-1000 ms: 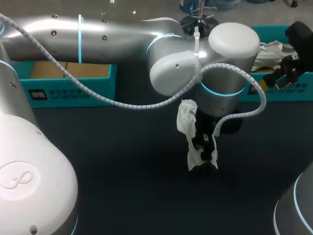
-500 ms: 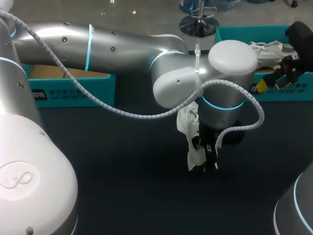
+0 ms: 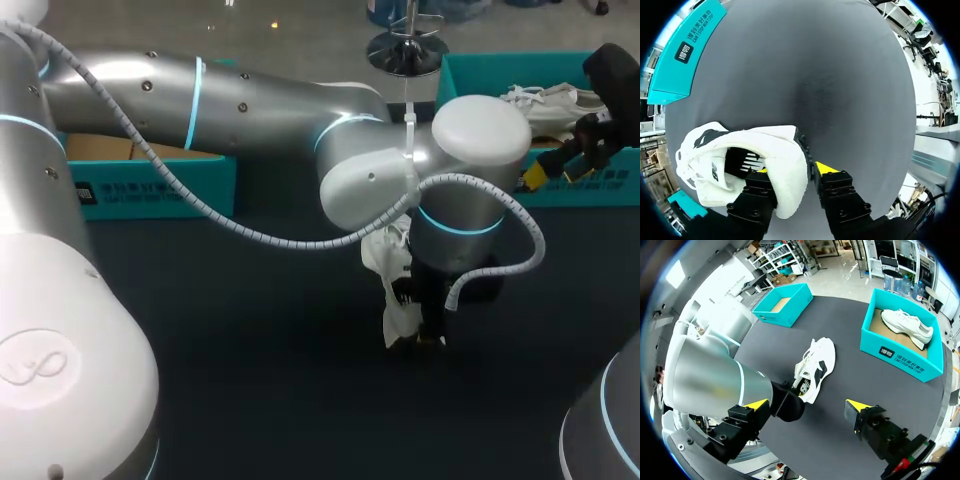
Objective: Take the shoe out of the shoebox, open the shoe tongue, remove and reinsert the insole, then place the shoe into the shoebox
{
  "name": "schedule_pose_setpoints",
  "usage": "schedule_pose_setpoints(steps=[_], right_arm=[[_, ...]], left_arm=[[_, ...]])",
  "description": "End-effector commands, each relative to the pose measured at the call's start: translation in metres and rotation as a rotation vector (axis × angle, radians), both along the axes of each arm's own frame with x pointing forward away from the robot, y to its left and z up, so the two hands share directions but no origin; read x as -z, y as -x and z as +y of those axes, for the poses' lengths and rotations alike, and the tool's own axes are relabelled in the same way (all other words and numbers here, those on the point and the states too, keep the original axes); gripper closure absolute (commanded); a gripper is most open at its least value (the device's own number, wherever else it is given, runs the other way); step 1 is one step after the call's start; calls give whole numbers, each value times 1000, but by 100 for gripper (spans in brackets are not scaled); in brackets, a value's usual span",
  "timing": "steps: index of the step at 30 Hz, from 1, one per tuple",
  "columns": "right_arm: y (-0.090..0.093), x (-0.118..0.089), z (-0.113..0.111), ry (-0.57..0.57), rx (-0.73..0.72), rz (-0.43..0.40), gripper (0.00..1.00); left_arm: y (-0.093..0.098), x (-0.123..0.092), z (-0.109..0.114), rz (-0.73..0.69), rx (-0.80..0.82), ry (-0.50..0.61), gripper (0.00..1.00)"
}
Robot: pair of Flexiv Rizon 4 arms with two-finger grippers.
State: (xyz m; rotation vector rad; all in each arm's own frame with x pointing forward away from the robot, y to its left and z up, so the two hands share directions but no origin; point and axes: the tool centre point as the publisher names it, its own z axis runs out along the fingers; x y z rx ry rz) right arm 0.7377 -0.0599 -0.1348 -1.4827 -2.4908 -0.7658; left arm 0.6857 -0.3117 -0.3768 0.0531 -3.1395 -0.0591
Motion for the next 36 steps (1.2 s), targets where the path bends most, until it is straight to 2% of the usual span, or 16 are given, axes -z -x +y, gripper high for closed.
schedule_pose_setpoints(steps=[1, 6, 11, 18, 22, 28, 36], right_arm=[[-1, 0, 0, 2, 0, 2, 0], [-1, 0, 0, 2, 0, 2, 0], [-1, 0, 0, 2, 0, 2, 0], [-1, 0, 0, 2, 0, 2, 0], [-1, 0, 0, 2, 0, 2, 0], [-1, 0, 0, 2, 0, 2, 0], [-1, 0, 0, 2, 0, 2, 0]], left_arm=[[1, 1, 2, 3, 4, 3, 100], [0, -2, 8, 29, 0, 6, 100], [-12, -11, 18, 25, -37, -23, 100], [-37, -52, 43, 48, -96, -25, 100], [-44, -77, 54, 100, -94, -6, 100], [-41, -105, 59, 151, -65, 0, 100], [-28, -131, 55, 177, -22, -25, 100]])
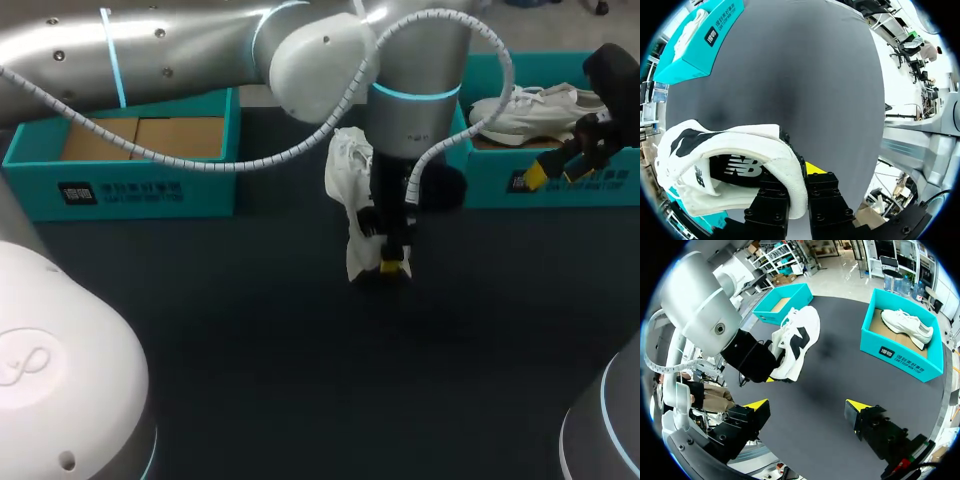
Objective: Take the shoe out of the shoebox, open the shoe tongue, remove and reinsert the insole, then place the shoe into the shoebox
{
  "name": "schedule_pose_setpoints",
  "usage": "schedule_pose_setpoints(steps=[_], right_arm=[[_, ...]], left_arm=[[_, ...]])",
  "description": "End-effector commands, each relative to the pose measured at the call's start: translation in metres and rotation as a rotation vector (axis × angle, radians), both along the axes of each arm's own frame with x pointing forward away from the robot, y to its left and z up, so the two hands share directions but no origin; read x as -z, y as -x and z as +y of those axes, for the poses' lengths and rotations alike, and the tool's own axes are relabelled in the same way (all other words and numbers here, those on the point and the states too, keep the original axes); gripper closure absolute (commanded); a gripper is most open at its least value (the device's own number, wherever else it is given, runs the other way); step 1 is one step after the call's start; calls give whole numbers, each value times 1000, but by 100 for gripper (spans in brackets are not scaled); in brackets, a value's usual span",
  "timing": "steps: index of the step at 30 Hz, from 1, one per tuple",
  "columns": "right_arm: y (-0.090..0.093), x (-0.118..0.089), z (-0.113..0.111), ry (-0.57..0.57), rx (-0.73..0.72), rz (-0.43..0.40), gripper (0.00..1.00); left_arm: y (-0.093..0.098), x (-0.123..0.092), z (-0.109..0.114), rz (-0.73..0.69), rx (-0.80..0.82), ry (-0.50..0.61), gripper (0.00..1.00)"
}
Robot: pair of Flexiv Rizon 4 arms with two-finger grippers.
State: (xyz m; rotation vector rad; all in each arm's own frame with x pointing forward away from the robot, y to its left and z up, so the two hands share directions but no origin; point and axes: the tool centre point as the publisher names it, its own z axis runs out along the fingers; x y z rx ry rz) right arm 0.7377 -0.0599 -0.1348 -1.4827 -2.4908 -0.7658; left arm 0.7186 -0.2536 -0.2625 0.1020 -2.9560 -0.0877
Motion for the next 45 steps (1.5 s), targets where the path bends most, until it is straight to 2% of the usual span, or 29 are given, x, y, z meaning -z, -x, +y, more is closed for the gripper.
schedule_pose_setpoints(steps=[1, 6, 36, 41, 45], right_arm=[[-1, 0, 0, 2, 0, 2, 0], [-1, 0, 0, 2, 0, 2, 0], [-1, 0, 0, 2, 0, 2, 0], [-1, 0, 0, 2, 0, 2, 0], [-1, 0, 0, 2, 0, 2, 0]], left_arm=[[6, -20, -4, 1, 27, -9, 100], [13, -28, -7, -5, 26, 13, 100], [13, -28, -7, -5, 26, 13, 100], [-7, -45, 0, -53, -13, -7, 100], [-32, -60, 13, 3, 2, 1, 100]])
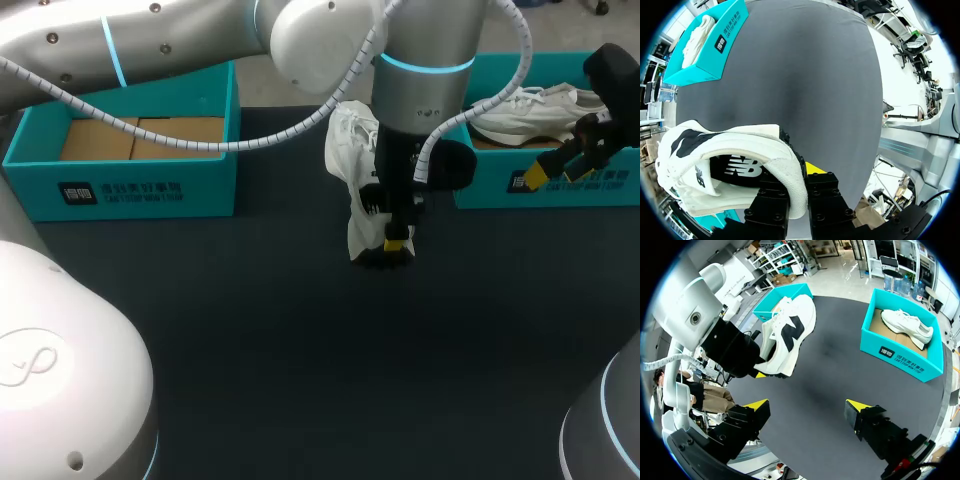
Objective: Take the shoe out of the shoebox, open the shoe tongue, remove and reinsert the insole, then place the shoe into the shoebox
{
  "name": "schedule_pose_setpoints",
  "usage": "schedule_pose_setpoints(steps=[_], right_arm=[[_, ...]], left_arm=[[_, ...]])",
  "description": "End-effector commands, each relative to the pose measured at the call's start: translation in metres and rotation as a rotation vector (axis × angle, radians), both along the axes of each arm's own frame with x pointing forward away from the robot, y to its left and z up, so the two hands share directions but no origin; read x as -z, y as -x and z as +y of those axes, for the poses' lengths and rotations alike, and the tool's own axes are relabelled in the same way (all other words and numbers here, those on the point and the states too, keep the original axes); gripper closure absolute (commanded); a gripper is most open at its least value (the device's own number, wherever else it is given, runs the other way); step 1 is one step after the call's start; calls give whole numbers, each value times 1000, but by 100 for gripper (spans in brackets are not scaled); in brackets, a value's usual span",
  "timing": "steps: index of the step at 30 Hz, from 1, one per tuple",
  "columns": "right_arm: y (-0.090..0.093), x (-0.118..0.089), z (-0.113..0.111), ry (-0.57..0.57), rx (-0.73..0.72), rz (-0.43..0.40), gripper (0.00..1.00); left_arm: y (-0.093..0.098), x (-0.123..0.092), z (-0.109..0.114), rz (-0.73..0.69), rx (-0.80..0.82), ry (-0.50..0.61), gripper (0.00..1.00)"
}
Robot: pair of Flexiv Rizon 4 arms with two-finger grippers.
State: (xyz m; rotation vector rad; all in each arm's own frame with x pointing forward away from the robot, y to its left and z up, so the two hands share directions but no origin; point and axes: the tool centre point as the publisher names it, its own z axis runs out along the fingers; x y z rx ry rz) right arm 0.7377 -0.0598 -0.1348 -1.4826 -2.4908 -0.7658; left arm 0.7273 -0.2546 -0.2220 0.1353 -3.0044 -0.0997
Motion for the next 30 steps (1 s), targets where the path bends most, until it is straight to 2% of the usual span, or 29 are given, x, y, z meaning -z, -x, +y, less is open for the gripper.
schedule_pose_setpoints(steps=[1, 2, 4, 8, 14, 17, 24, 30], right_arm=[[-1, 0, 0, 2, 0, 2, 0], [-1, 0, 0, 2, 0, 2, 0], [-1, 0, 0, 2, 0, 2, 0], [-1, 0, 0, 2, 0, 2, 0], [-1, 0, 0, 2, 0, 2, 0], [-1, 0, 0, 2, 0, 2, 0], [-1, 0, 0, 2, 0, 2, 0], [-1, 0, 0, 2, 0, 2, 0]], left_arm=[[-30, -17, 26, 79, 10, 17, 100], [-37, -15, 39, 92, 12, 21, 100], [-61, 4, 79, 139, 17, 39, 100], [-98, 6, 121, 168, -50, 48, 100], [-119, -12, 165, 136, -163, 70, 100], [-122, -19, 173, 112, -196, 80, 100], [-121, -30, 174, 91, -192, 94, 100], [-127, -36, 196, 87, -217, 95, 100]])
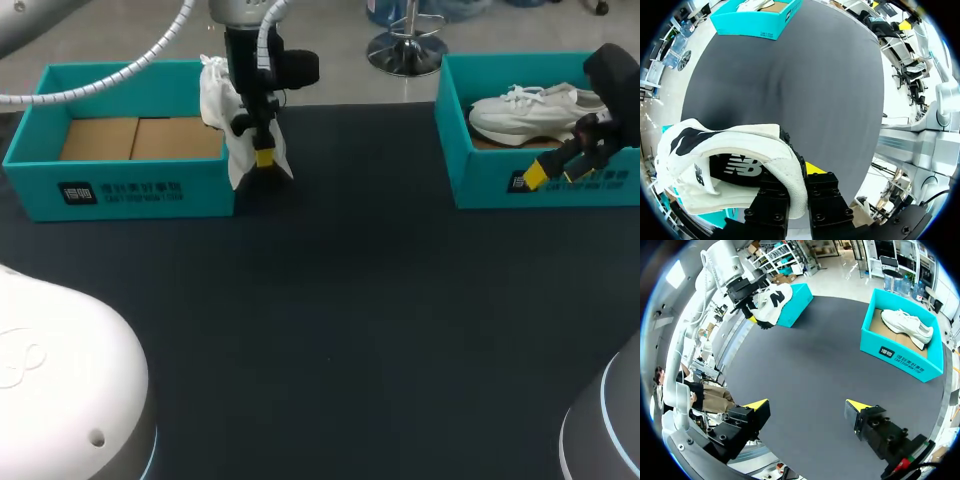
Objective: Take the shoe out of the shoebox, open the shoe tongue, remove and reinsert the insole, then place the shoe into the shoebox
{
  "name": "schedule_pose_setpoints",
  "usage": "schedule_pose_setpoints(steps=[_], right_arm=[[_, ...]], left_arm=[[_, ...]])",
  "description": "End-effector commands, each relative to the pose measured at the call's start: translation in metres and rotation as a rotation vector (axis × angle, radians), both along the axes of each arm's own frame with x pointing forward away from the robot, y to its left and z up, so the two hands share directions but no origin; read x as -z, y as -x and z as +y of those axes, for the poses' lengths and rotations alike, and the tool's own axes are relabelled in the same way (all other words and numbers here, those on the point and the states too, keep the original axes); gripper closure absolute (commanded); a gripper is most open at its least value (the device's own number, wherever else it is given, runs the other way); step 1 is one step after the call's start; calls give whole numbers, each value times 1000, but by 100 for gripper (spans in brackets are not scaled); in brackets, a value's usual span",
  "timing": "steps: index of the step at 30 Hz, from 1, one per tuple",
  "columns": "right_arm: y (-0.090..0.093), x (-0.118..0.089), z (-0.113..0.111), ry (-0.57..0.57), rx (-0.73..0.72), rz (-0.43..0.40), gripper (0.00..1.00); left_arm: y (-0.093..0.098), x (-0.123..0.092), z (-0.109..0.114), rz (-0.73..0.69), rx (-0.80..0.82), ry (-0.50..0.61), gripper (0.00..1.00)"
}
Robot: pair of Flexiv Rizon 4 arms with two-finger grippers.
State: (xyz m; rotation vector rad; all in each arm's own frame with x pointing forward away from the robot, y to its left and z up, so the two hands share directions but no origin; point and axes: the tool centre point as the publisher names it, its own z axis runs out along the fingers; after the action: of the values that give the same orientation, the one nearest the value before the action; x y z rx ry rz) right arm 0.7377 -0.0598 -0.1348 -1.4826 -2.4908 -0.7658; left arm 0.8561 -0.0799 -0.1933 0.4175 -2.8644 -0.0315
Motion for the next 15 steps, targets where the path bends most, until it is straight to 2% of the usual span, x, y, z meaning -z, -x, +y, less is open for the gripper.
schedule_pose_setpoints(steps=[1, 7, 15], right_arm=[[-1, 0, 0, 2, 0, 2, 0], [-1, 0, 0, 2, 0, 2, 0], [-1, 0, 0, 2, 0, 2, 0]], left_arm=[[-1, -9, 28, -30, -26, 58, 100], [-18, -19, 71, -26, -48, 63, 100], [-39, -19, 117, -12, -97, 25, 100]])
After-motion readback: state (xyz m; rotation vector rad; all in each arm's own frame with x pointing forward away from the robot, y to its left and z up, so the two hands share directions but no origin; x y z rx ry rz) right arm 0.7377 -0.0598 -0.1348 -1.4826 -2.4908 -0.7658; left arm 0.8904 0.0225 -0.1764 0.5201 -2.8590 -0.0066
